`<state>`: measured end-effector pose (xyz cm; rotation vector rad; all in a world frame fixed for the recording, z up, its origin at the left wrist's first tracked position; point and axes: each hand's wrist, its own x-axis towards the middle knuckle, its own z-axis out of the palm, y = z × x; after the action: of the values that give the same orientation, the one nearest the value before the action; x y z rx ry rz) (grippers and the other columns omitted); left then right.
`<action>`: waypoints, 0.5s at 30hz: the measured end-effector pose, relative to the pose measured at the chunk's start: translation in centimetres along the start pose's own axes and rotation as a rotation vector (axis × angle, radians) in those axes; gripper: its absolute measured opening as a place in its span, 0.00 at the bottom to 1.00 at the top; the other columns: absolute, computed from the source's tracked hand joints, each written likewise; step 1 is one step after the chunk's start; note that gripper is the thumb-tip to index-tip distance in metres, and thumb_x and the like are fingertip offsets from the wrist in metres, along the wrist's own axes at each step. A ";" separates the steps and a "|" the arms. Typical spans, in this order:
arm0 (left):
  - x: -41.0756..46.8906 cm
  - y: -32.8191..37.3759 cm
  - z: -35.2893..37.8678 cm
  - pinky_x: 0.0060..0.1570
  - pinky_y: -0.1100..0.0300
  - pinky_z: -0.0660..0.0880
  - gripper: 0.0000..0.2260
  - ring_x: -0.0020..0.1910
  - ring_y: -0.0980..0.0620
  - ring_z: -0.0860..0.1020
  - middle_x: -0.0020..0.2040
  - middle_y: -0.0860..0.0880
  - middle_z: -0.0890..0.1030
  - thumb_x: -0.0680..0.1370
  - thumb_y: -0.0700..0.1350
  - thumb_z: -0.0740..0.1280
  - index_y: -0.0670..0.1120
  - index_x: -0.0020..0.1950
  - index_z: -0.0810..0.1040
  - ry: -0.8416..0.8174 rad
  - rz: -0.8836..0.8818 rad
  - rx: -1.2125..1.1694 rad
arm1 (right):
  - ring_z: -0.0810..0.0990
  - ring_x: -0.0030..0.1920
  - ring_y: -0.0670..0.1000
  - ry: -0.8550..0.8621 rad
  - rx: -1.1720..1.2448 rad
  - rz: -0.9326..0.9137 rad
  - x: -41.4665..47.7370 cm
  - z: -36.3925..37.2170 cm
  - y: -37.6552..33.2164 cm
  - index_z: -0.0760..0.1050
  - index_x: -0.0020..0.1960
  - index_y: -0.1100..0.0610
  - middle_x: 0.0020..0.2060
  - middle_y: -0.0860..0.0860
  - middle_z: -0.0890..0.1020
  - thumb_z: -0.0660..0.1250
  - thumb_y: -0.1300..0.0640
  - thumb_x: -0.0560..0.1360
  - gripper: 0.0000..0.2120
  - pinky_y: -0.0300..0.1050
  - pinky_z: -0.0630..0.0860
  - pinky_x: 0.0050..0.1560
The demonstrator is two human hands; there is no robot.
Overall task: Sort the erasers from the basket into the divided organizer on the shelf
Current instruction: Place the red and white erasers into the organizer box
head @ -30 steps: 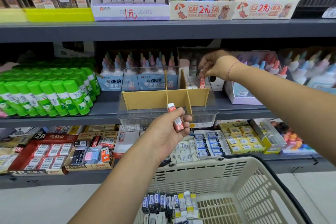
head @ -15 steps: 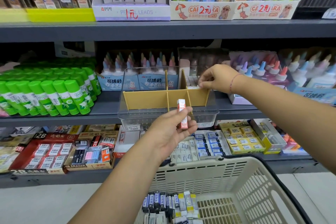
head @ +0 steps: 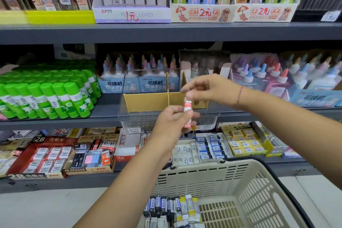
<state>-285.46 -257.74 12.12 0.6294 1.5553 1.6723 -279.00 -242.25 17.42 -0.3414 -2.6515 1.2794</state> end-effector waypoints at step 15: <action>0.5 -2.9 -0.5 0.73 0.43 0.35 0.29 0.77 0.50 0.45 0.78 0.53 0.52 0.80 0.58 0.57 0.53 0.78 0.51 0.140 0.240 1.417 | 0.78 0.39 0.51 0.366 -0.290 0.105 3.4 -6.9 2.0 0.77 0.43 0.57 0.42 0.59 0.82 0.74 0.65 0.69 0.07 0.41 0.78 0.48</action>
<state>-285.57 -257.67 9.11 1.4153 2.7361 0.4786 -280.22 -234.94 20.33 -0.6914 -2.5192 0.7614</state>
